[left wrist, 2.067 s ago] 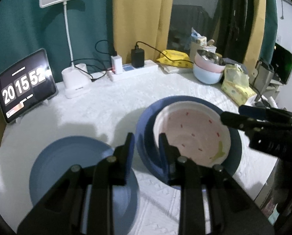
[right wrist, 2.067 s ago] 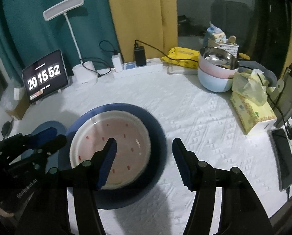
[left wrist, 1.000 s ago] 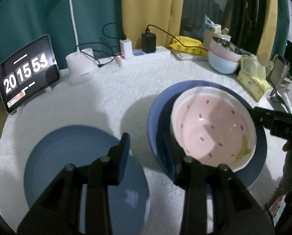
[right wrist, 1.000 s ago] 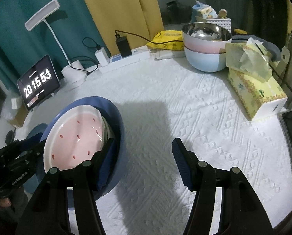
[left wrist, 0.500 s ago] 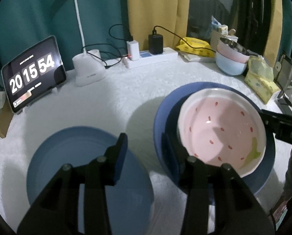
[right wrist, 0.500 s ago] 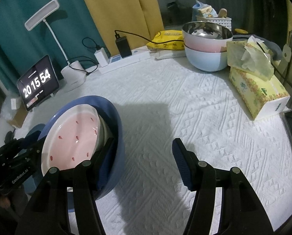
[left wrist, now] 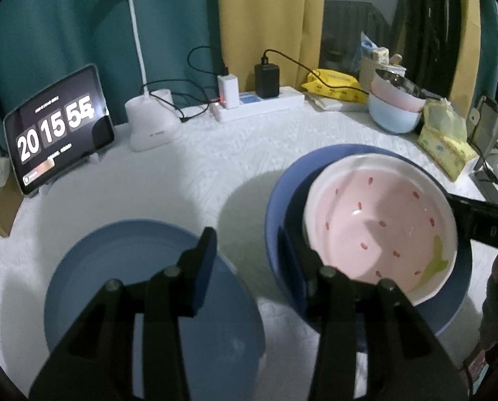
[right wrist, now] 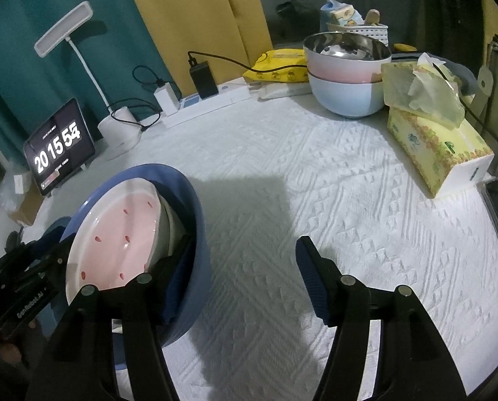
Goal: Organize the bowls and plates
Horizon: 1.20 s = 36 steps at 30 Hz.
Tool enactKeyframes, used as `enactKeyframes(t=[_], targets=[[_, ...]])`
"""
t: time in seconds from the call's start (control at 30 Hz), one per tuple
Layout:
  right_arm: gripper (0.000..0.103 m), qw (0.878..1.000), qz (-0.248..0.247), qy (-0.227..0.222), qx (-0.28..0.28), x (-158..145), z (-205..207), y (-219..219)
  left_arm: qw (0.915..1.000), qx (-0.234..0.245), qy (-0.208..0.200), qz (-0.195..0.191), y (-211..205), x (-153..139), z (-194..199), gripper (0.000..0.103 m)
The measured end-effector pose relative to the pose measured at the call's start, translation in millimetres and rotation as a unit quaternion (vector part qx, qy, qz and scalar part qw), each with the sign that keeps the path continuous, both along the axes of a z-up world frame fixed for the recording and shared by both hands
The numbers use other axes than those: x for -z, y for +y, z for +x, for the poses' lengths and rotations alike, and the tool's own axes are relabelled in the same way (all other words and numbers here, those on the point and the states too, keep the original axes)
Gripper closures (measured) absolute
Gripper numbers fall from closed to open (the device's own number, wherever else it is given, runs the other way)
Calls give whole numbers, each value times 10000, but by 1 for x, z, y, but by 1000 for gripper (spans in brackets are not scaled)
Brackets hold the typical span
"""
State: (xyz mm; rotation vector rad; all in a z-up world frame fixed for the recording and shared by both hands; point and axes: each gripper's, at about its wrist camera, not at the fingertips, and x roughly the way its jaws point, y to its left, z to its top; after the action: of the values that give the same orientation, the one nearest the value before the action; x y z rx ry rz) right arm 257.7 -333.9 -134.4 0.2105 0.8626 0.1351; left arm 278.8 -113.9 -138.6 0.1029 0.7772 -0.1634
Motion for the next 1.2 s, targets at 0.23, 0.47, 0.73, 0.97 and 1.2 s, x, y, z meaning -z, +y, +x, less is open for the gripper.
enactKeyframes(t=[0.23,0.47,0.73,0.97,1.2], targets=[[66,9991,381,-50,-201,-1,0,2,9996,245,-34,-160,-1,-1,-2,77],[93,9993,228,-218,-214,-8,-2,20,9989,401,-106,-196,-6,-4,-5,91],[93,9996,191,-211,-50,-10,-5,23,9988,365,-30,-325,-4,-5,-3,90],[93,9996,190,-187,26,-11,-9,23,9985,413,-90,-340,-5,-9,-8,90],[93,9995,192,-238,55,-18,-15,22,9983,439,-185,-331,-4,-14,-13,90]])
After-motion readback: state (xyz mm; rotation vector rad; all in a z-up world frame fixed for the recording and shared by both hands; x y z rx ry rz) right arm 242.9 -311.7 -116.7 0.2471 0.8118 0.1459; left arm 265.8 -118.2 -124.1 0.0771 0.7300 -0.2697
